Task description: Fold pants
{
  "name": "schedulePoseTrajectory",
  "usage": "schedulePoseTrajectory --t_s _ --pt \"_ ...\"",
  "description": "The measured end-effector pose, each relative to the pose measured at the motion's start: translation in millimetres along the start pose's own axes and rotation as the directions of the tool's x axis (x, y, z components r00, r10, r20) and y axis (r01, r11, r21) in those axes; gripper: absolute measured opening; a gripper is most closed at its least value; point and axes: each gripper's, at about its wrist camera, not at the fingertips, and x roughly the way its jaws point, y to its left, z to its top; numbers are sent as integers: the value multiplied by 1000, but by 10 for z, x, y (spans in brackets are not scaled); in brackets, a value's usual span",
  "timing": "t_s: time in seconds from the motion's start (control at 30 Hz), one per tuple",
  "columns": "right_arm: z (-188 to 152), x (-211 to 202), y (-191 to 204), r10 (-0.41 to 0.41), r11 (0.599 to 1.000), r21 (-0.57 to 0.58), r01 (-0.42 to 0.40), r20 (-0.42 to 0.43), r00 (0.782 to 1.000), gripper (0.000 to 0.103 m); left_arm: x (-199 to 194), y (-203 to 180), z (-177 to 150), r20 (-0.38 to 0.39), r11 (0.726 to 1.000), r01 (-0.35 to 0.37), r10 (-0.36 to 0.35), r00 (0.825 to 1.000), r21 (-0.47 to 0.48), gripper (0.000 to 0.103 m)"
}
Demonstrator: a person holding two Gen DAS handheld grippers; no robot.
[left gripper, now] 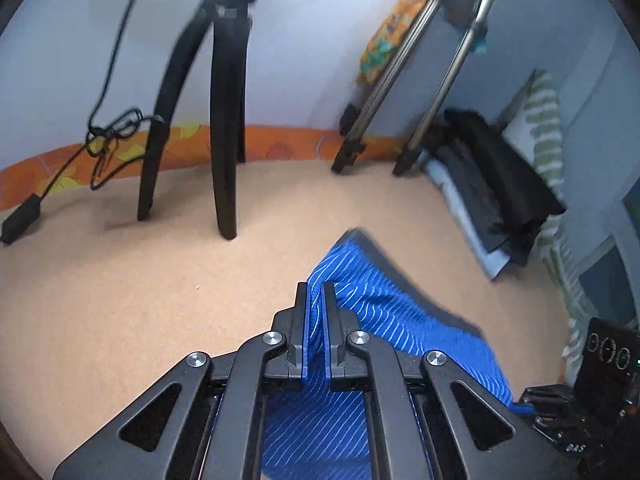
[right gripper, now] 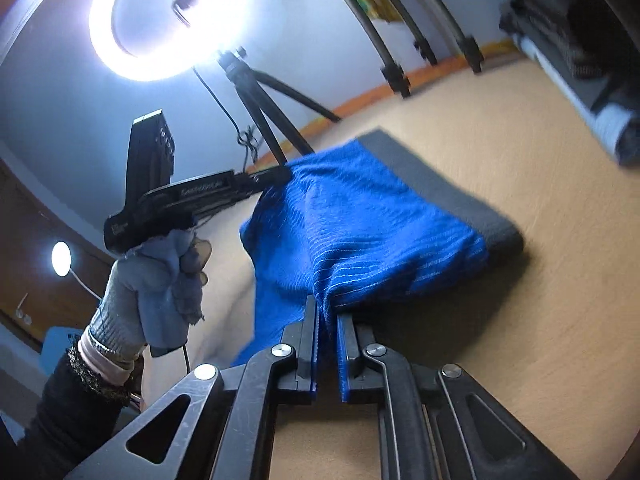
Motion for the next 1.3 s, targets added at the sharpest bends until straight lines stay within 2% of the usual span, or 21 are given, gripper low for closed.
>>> schedulePoseTrajectory --t_s 0.23,0.4,0.53,0.67,0.83,1.07,1.13,1.3 --pt "197 -352 -41 13 999 -36 -11 70 997 5 -393 -138 -34 114 997 55 -48 992 -60 3" --pt "286 -602 -23 28 996 -82 -20 107 994 5 -751 -312 -131 177 995 67 -53 983 -78 3" --pt "304 -748 21 62 990 -134 -48 102 993 5 -1041 -534 -283 218 995 50 -30 976 -88 3" --pt "192 -938 122 104 974 -207 -91 51 993 5 -1352 -776 -543 260 993 19 11 965 -113 3" --pt "36 -1193 147 143 962 -235 -141 -10 990 5 -1618 -1055 -973 274 989 -11 51 960 -145 3" --pt "-221 -1497 22 207 945 -228 -234 -134 969 5 -1881 -1345 -1639 293 969 2 74 953 -248 3" --pt "-279 -1514 -29 220 944 -212 -253 -164 961 5 -1863 -1356 -1757 280 959 18 64 958 -282 3" --pt "-320 -1285 -196 220 952 -163 -261 -235 947 5 -1687 -1194 -1813 247 941 -2 90 965 -337 3"
